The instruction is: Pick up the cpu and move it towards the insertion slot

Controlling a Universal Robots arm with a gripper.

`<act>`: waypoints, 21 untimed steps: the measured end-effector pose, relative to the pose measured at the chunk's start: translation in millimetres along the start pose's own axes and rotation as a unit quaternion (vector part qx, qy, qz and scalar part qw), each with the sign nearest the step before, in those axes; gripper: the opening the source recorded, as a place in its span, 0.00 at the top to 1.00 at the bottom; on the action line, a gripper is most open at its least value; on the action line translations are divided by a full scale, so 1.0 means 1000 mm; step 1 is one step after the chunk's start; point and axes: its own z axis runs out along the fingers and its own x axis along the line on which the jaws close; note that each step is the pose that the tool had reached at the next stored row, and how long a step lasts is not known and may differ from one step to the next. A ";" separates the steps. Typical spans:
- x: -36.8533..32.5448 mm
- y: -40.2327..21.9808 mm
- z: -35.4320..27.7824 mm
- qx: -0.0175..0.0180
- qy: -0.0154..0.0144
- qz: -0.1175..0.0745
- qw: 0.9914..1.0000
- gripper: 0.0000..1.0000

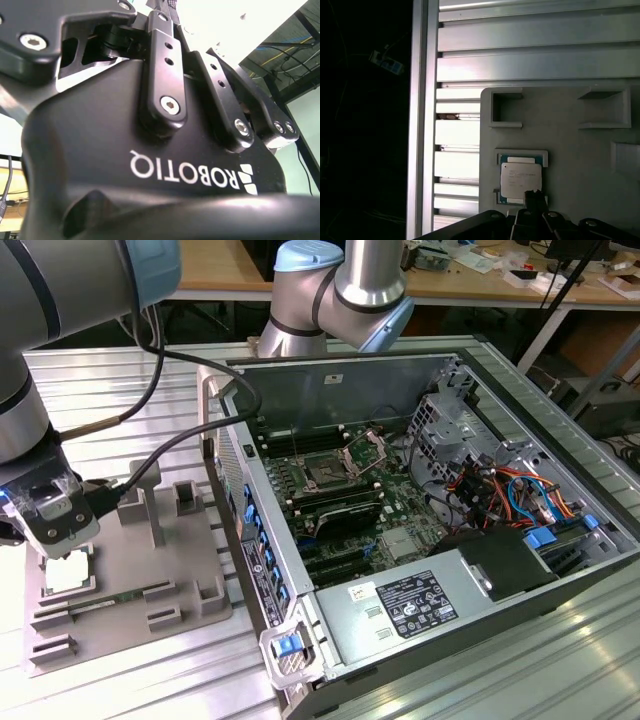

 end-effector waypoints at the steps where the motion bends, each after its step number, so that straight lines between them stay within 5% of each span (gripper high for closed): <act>1: 0.0000 -0.0001 0.0001 0.000 0.000 0.000 1.000 0.89; 21: 0.0005 -0.0027 0.0035 0.000 0.000 0.000 1.000 0.89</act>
